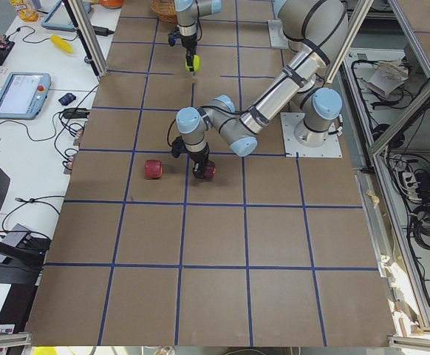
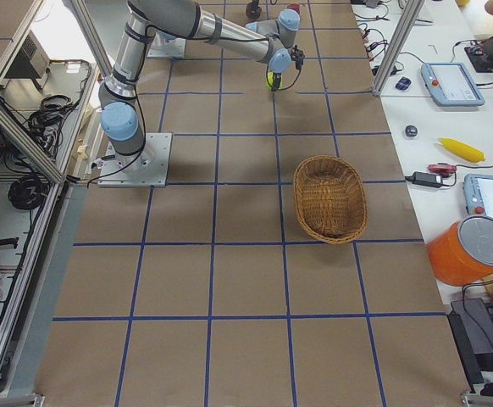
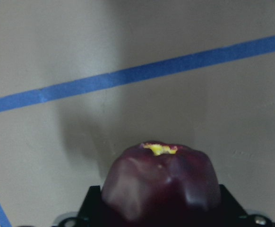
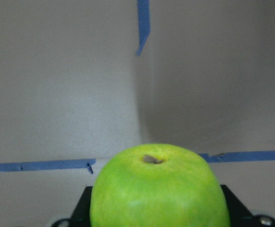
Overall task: Put all apples into basket
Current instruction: 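Grasp the green apple with right gripper while left grasps dark apple, then drop green apple in basket with right while left sets dark apple centrally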
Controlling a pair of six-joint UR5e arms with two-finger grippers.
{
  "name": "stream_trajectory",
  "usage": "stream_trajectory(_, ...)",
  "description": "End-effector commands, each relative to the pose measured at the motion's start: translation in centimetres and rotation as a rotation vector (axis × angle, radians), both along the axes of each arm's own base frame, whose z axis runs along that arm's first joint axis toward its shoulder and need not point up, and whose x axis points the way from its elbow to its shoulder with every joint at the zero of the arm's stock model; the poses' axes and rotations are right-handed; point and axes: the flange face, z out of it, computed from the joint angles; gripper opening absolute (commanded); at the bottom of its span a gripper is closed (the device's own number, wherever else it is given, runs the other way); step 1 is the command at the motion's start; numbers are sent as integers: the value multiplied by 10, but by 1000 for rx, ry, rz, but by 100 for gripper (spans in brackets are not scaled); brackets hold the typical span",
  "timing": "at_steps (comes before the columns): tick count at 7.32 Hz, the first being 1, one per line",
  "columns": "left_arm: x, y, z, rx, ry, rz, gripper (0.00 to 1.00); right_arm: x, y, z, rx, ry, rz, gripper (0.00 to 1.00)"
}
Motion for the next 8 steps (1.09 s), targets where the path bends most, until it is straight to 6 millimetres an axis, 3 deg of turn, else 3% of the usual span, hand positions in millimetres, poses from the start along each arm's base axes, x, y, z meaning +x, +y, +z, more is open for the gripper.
stream_trajectory(1,-49,-17,21,-32,-14,-20,41,-143,-49,66,-62,18,-215,0)
stream_trajectory(2,-107,-29,34,-48,-29,3,41,-228,-68,66,-61,25,-270,0)
stream_trajectory(3,-168,-38,46,-86,-17,53,41,-315,-79,69,-81,76,-200,0)
stream_trajectory(4,-227,-38,55,-115,-23,121,41,-378,-81,74,-96,125,-142,0)
stream_trajectory(5,-280,-38,59,-138,-21,188,41,-421,-88,82,-118,163,-31,0)
stream_trajectory(6,-338,-41,61,-163,16,261,41,-464,-91,79,-105,196,-19,0)
stream_trajectory(7,-411,-32,69,-179,44,309,31,-515,-88,75,-89,231,-22,0)
stream_trajectory(8,-464,-19,59,-163,49,347,31,-546,-94,60,-89,241,76,0)
